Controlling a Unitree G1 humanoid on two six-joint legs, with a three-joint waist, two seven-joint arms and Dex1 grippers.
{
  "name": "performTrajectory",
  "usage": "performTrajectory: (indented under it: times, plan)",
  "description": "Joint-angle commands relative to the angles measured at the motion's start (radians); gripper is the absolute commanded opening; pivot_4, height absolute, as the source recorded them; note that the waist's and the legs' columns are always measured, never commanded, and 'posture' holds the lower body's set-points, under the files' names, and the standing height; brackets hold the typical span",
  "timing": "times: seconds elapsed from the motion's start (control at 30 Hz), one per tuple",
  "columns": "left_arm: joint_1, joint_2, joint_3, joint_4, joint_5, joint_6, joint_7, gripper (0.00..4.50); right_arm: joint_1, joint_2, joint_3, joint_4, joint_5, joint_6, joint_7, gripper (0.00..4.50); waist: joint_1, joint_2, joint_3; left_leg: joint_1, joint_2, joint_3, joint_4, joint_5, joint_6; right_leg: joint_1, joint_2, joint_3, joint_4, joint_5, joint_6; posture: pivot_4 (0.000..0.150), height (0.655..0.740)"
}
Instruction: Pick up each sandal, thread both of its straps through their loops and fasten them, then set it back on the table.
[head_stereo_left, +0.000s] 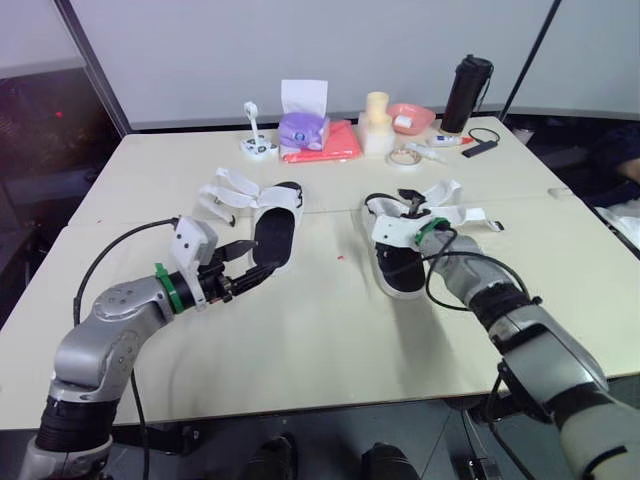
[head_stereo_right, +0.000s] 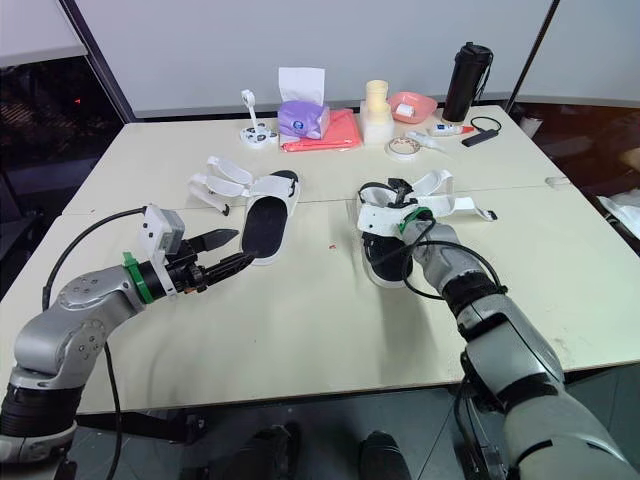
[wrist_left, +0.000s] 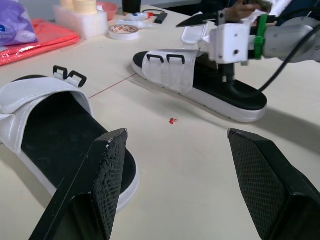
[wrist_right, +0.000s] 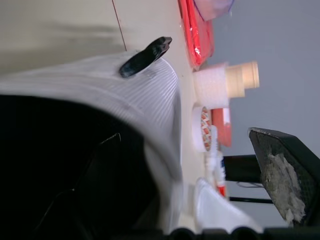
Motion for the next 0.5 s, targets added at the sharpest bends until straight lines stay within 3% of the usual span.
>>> performTrajectory:
  times: [0.03,0.2,0.37,0.5]
  plan:
    - [0.001,-0.005,0.009,-0.045,0.003,-0.019,0.012,3.34,-0.073,0.027,0.014,0.111,-0.042,-0.055,-0.068,2.64,0.000,0.000,0.000,0.000,0.000,0.000,0.000,0.000,0.000,0.000,0.000,0.000,0.000,0.000,0.000,0.150,0.7344]
    - [0.005,-0.010,0.010,-0.053,0.002,-0.016,0.022,3.34,-0.117,0.049,0.021,0.182,-0.061,-0.100,-0.097,0.05,-0.004,0.000,0.000,0.000,0.000,0.000,-0.001,0.001,-0.001,0.000,0.000,0.000,0.001,0.000,0.000,0.150,0.7344]
    - [-0.010,-0.023,0.002,-0.041,-0.001,-0.015,0.023,3.34,-0.127,0.012,0.011,0.144,-0.054,-0.204,-0.064,0.05,-0.015,0.001,0.001,0.000,0.000,-0.001,-0.001,0.001,-0.001,-0.001,0.001,0.000,0.001,0.000,-0.001,0.150,0.7344]
    - [-0.039,-0.030,-0.009,-0.006,0.004,-0.023,0.004,3.34,-0.082,-0.113,0.029,-0.061,-0.049,-0.450,0.072,0.05,-0.019,0.003,0.002,-0.001,0.000,-0.001,-0.002,0.001,-0.001,-0.002,0.001,0.000,0.002,0.000,0.000,0.150,0.7344]
